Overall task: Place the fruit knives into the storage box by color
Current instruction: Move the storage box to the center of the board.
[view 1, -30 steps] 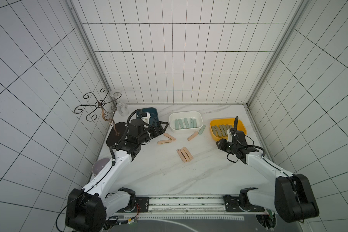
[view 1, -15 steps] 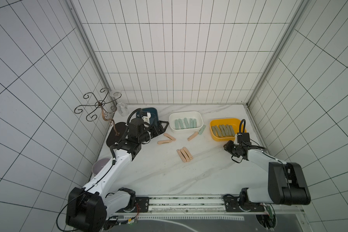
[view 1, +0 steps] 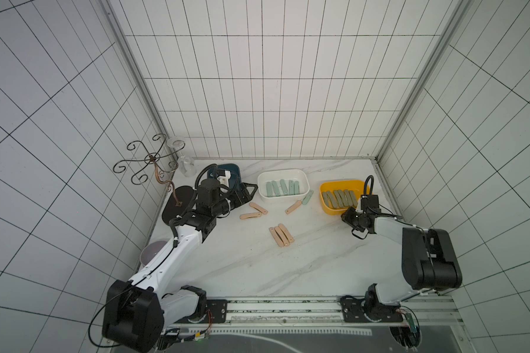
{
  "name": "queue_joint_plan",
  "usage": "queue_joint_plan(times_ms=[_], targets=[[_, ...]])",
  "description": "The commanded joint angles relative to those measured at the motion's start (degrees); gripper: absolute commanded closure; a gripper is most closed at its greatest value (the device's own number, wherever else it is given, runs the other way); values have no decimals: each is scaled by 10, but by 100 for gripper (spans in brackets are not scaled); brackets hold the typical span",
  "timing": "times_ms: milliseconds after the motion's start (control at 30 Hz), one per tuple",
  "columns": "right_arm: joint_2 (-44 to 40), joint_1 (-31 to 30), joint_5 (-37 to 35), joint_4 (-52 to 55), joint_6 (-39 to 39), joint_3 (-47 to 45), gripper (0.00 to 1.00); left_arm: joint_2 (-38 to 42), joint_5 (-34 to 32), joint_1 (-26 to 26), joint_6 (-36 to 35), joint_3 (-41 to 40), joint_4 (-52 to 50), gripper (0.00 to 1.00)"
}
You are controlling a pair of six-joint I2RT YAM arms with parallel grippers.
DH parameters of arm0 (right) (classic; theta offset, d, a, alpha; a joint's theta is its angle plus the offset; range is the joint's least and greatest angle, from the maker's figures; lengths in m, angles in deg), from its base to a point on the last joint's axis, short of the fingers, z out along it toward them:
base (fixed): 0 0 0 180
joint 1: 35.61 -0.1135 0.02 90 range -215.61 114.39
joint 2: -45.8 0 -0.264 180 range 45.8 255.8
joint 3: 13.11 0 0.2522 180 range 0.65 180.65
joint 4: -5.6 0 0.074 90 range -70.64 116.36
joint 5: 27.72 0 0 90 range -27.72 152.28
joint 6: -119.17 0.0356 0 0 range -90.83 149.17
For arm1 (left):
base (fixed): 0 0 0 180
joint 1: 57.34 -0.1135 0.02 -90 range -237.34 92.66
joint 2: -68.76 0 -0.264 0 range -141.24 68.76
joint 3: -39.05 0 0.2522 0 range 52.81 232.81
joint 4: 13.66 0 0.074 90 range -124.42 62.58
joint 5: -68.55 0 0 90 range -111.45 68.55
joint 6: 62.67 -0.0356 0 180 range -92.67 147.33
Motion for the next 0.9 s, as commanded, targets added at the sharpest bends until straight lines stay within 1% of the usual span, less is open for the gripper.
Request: queue_joint_plan(times_ms=[0, 300, 667, 767, 867], targets=[[21, 6, -3, -5, -7, 81, 61, -6, 2, 1, -1, 20, 18, 3], [70, 8, -2, -7, -9, 137, 62, -12, 1, 1, -3, 24, 18, 3], [95, 35, -12, -5, -14, 162, 62, -15, 2, 1, -5, 29, 17, 3], [94, 40, -4, -3, -16, 168, 62, -16, 2, 1, -5, 30, 16, 3], [80, 40, 28, 1, -19, 167, 62, -14, 3, 1, -4, 30, 16, 3]])
